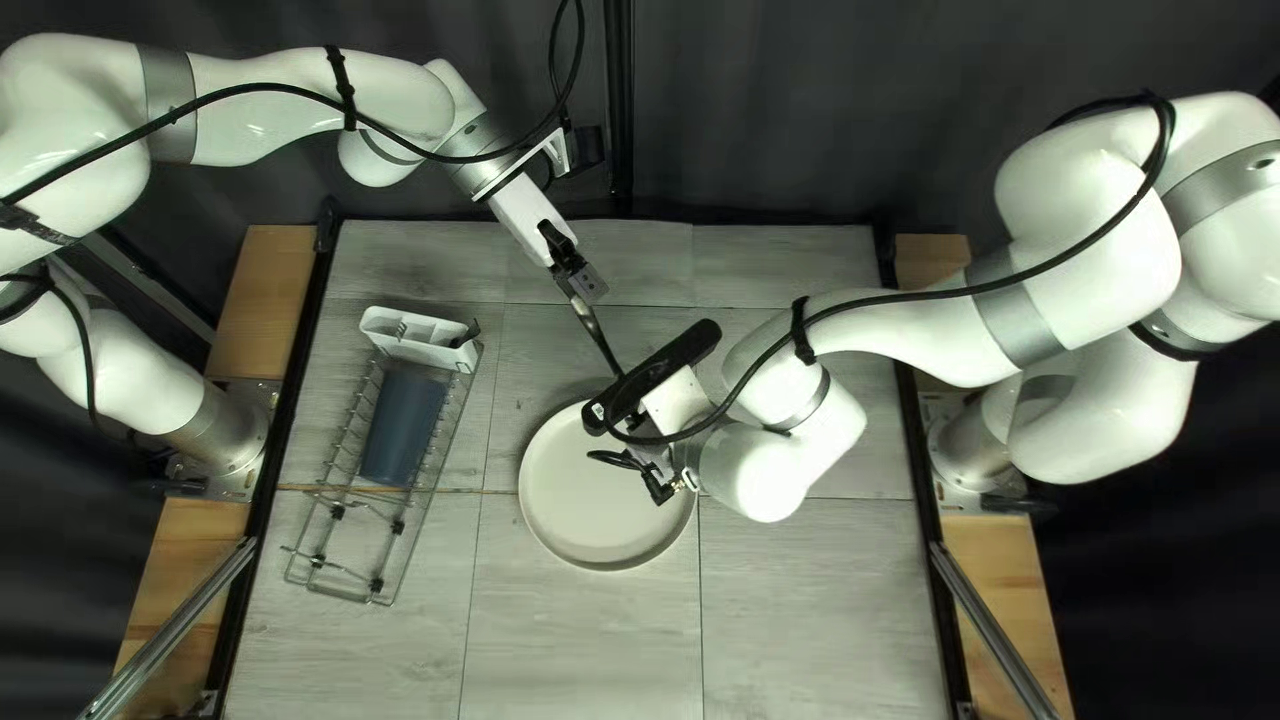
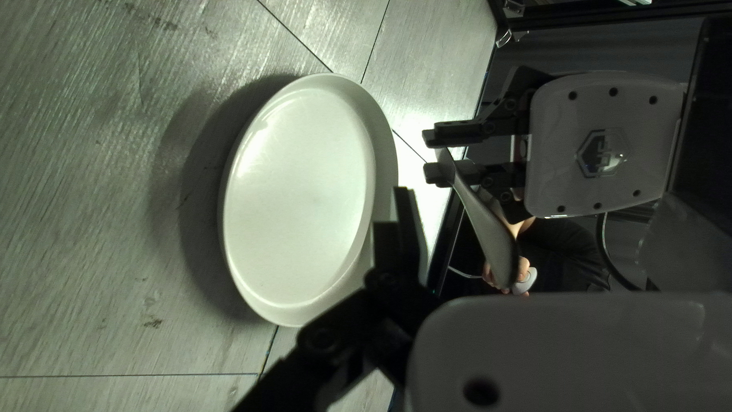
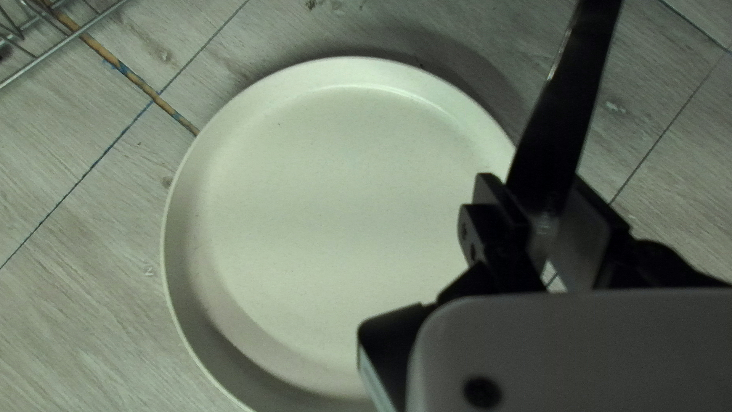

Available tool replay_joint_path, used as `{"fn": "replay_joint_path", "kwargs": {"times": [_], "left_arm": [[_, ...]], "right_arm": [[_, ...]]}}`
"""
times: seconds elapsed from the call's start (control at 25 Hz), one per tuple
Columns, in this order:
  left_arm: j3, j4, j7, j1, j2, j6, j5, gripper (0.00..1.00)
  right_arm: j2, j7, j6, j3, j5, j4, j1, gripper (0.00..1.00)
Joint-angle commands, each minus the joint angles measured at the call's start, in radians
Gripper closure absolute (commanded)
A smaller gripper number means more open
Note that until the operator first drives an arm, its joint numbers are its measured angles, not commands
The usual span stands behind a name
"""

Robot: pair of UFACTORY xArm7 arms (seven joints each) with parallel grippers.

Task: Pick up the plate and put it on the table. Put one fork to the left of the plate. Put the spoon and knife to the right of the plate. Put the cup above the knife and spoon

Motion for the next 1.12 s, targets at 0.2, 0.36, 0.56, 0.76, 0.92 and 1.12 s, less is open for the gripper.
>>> {"fn": "replay_joint_path", "kwargs": {"times": [0.2,0.36,0.56,0.76,0.92,1.12], "left_arm": [[0.000,0.000,0.000,0.000,0.000,0.000,0.000,0.00],[0.000,0.000,0.000,0.000,0.000,0.000,0.000,0.00],[0.000,0.000,0.000,0.000,0.000,0.000,0.000,0.00],[0.000,0.000,0.000,0.000,0.000,0.000,0.000,0.00],[0.000,0.000,0.000,0.000,0.000,0.000,0.000,0.00],[0.000,0.000,0.000,0.000,0.000,0.000,0.000,0.00]], "right_arm": [[-0.035,-0.070,0.002,0.000,0.050,-0.034,0.009,1.00],[-0.108,-0.202,0.006,-0.008,0.189,-0.076,0.050,1.00],[-0.219,-0.435,0.089,-0.031,0.411,-0.098,0.167,1.00],[-0.340,-0.753,0.185,-0.096,0.626,-0.132,0.341,1.00],[-0.469,-1.102,0.208,-0.218,0.783,-0.227,0.514,1.00],[-0.538,-1.302,0.239,-0.297,0.854,-0.275,0.604,0.98]]}}
